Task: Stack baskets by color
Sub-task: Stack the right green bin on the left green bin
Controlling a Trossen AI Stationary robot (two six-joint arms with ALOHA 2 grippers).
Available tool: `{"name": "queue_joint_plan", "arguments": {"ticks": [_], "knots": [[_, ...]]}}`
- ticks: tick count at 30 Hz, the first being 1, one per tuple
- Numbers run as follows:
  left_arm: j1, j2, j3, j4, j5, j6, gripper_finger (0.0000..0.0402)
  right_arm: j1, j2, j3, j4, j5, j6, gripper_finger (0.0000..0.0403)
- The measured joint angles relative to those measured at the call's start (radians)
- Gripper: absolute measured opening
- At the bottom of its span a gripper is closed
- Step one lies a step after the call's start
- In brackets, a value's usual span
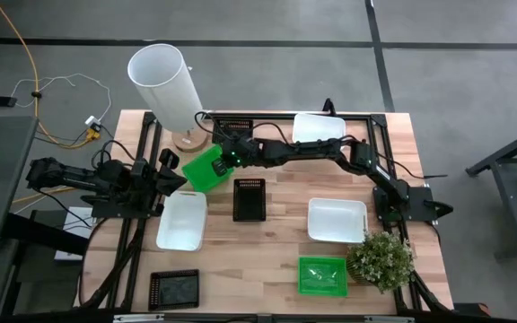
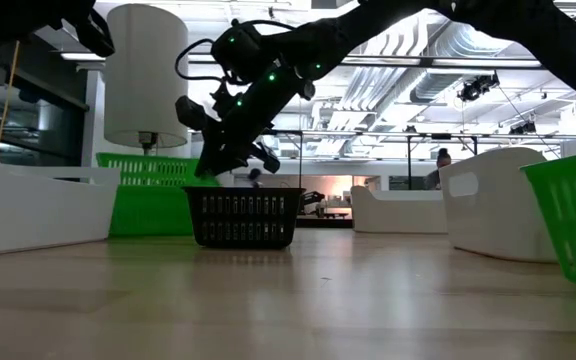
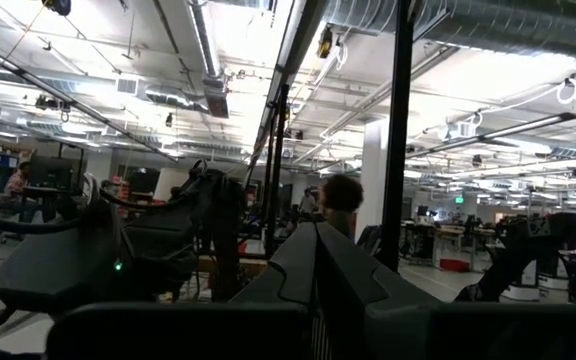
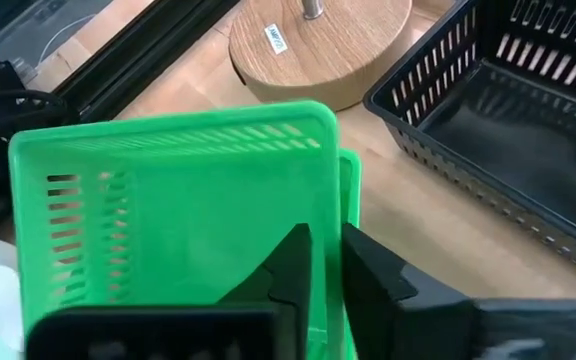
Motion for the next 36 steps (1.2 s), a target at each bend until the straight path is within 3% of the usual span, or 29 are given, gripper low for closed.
{"name": "queue_joint_plan", "arguments": {"ticks": [10,15,22,36], "knots": [[0.0,0.0,0.0,-0.004,0.0,0.0,0.0,0.0,-0.008,-0.002,-0.008,0.013,-0.064,0.0165],[0.0,0.0,0.0,-0.007,0.002,0.0,0.0,-0.002,-0.045,-0.002,-0.071,0.023,-0.155,0.0205],[0.0,0.0,0.0,-0.013,0.004,0.0,0.0,0.007,-0.058,-0.002,-0.198,0.018,-0.176,0.0216],[0.0,0.0,0.0,-0.012,0.0,0.0,0.0,0.017,-0.035,-0.002,-0.214,0.022,-0.104,0.02]]}}
